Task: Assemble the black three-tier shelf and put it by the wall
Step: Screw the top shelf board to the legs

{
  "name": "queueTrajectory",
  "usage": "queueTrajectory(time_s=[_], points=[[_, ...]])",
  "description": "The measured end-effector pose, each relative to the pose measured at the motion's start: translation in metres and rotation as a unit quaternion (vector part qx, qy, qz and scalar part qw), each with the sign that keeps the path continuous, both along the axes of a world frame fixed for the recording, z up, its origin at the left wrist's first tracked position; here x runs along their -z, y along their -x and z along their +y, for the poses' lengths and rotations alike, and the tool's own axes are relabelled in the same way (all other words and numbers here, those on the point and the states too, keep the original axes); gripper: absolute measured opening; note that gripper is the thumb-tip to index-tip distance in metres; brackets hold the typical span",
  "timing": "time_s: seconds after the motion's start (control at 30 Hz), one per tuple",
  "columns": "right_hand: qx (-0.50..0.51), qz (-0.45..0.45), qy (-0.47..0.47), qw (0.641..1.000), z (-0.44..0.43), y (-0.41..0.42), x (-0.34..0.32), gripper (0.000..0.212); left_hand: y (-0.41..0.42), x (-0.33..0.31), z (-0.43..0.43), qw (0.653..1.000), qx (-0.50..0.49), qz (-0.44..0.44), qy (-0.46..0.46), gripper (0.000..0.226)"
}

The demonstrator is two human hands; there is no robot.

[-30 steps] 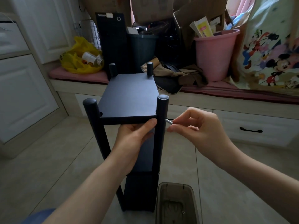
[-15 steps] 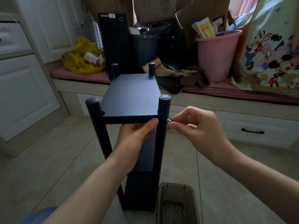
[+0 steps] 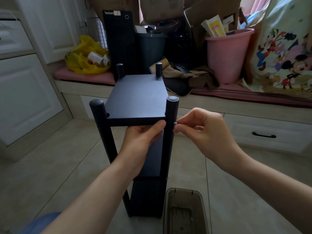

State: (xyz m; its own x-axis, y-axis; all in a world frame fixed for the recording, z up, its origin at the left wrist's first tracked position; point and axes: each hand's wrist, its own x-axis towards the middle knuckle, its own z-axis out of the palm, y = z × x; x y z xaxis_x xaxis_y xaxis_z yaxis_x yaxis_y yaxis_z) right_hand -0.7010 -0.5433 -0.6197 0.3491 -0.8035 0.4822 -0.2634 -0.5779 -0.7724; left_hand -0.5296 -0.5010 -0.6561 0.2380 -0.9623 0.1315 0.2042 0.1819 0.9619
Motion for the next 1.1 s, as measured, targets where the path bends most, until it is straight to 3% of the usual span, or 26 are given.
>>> queueTrajectory(time_s=[0.27, 0.73, 1.1], points=[[0.011, 0.008, 0.013, 1.0, 0.0021, -0.0028, -0.0011, 0.018, -0.0003, -0.0004, 0.0006, 1.0, 0.0, 0.001, 0.002, 0.062], [-0.038, -0.09, -0.07, 0.993, -0.0011, -0.0035, 0.0068, 0.008, 0.0003, 0.0018, -0.0016, 1.0, 0.007, 0.011, 0.015, 0.048], [-0.017, -0.06, -0.061, 0.996, 0.0022, -0.0061, 0.0025, 0.014, 0.0005, 0.0003, 0.0002, 1.0, 0.002, 0.008, 0.012, 0.053]])
